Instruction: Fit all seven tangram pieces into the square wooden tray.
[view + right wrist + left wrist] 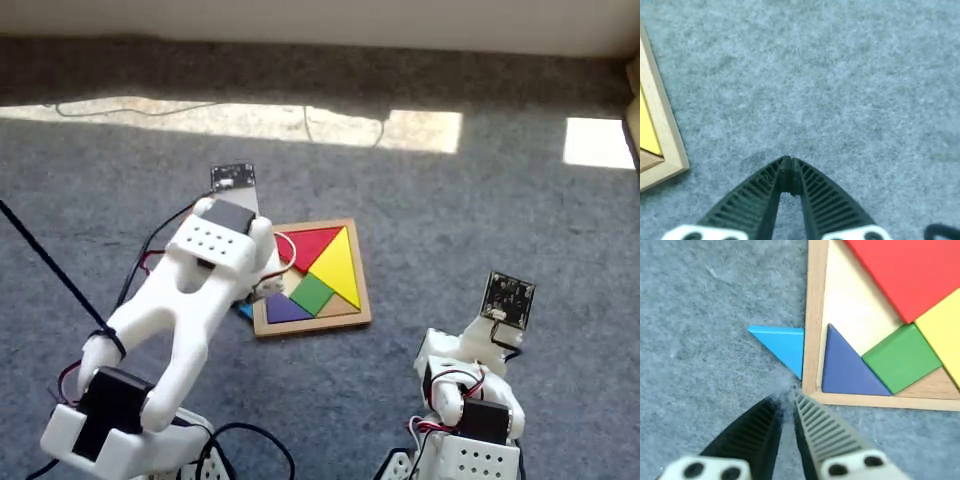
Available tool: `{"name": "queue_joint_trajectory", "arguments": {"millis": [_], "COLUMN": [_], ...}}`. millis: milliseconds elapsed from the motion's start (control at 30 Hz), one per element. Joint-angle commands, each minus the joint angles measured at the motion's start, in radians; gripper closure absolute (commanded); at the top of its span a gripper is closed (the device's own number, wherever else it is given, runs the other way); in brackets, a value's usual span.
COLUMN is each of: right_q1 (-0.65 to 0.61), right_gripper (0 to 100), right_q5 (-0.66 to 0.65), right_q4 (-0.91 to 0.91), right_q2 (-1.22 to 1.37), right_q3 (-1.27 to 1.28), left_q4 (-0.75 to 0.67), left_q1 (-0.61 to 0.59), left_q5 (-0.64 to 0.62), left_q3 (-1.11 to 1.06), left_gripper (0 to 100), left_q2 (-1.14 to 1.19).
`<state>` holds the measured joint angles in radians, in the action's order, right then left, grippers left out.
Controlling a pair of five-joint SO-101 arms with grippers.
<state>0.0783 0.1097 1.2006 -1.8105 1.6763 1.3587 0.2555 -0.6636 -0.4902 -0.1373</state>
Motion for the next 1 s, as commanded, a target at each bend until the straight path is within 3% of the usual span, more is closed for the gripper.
{"name": "queue_joint_trajectory", "arguments": {"millis": [0, 100, 333, 433, 533, 667, 967], "right_q1": [0.013, 0.013, 0.013, 0.013, 0.013, 0.013, 0.013], "right_gripper": [99.5, 99.5, 99.5, 99.5, 99.5, 99.5, 99.5], "right_q5": [0.009, 0.009, 0.009, 0.009, 0.009, 0.009, 0.009], "right_q4": [-0.008, -0.008, -0.008, -0.008, -0.008, -0.008, -0.008], "right_q2": [-0.012, -0.012, -0.012, -0.012, -0.012, -0.012, -0.012], "right_q3": [0.111, 0.111, 0.111, 0.111, 0.111, 0.111, 0.111], "left_q4": [0.092, 0.107, -0.087, -0.157, -0.180, -0.180, -0.175], "left_q1": [-0.030, -0.082, -0.335, -0.415, -0.440, -0.441, -0.435], "left_q5": [0.014, 0.034, 0.342, 0.612, 0.931, 1.008, 1.304], "left_q3": [0.136, 0.182, 0.183, 0.183, 0.183, 0.193, 0.228], "left_gripper": [98, 98, 97, 97, 90, 80, 79], "left_q2": [-0.013, -0.013, -0.002, -0.001, -0.001, -0.001, 0.102]}}
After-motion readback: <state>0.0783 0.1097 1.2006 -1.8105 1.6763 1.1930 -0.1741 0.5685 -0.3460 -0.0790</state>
